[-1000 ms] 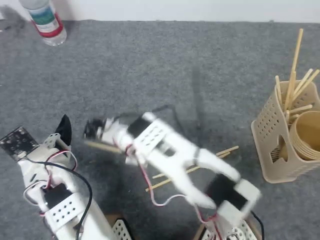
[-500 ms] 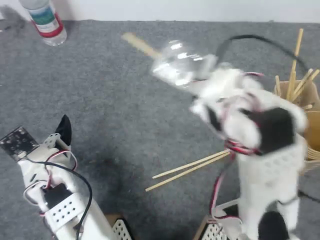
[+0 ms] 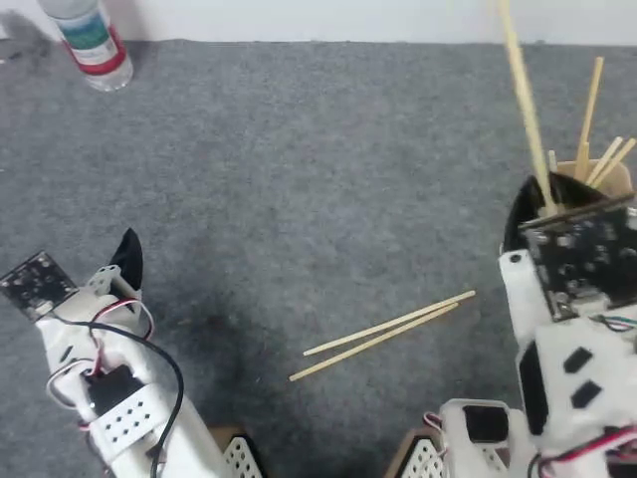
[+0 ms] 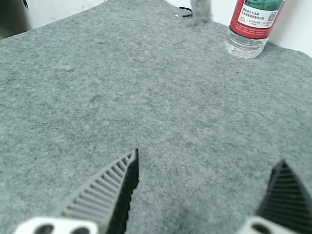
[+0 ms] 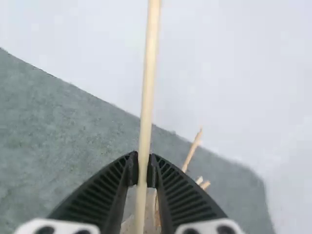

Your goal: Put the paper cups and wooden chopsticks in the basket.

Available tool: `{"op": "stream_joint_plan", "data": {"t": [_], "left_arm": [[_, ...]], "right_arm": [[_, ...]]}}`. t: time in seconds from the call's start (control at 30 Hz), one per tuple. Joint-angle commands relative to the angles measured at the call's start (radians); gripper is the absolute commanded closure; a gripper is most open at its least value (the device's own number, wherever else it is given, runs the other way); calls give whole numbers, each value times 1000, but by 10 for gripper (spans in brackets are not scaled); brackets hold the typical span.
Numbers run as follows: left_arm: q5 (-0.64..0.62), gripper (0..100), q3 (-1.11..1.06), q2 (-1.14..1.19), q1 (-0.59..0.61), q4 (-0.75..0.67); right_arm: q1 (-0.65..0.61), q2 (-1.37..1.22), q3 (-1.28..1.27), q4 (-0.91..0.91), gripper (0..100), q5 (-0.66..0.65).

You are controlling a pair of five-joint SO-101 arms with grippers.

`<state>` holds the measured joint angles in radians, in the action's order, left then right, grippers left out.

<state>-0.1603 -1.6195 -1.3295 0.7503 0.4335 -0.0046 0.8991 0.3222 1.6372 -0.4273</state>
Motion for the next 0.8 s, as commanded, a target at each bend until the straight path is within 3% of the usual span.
{"op": "stream_joint_plan", "data": {"t": [0.0,0.13,0.33,0.57,0.77], "left_arm": [[11,614,33,-12,-8,0],[11,614,33,-12,-8,0],[15,614,33,-12,-32,0],[15,614,33,-12,-38,0],[15,614,33,-12,-40,0]], "right_arm": [[54,150,-196,-84,991,80],[124,421,-554,-318,991,84],[246,765,-1125,-912,990,80],[323,696,-1392,-1380,990,86],[363,478,-1407,-1606,991,86]]}}
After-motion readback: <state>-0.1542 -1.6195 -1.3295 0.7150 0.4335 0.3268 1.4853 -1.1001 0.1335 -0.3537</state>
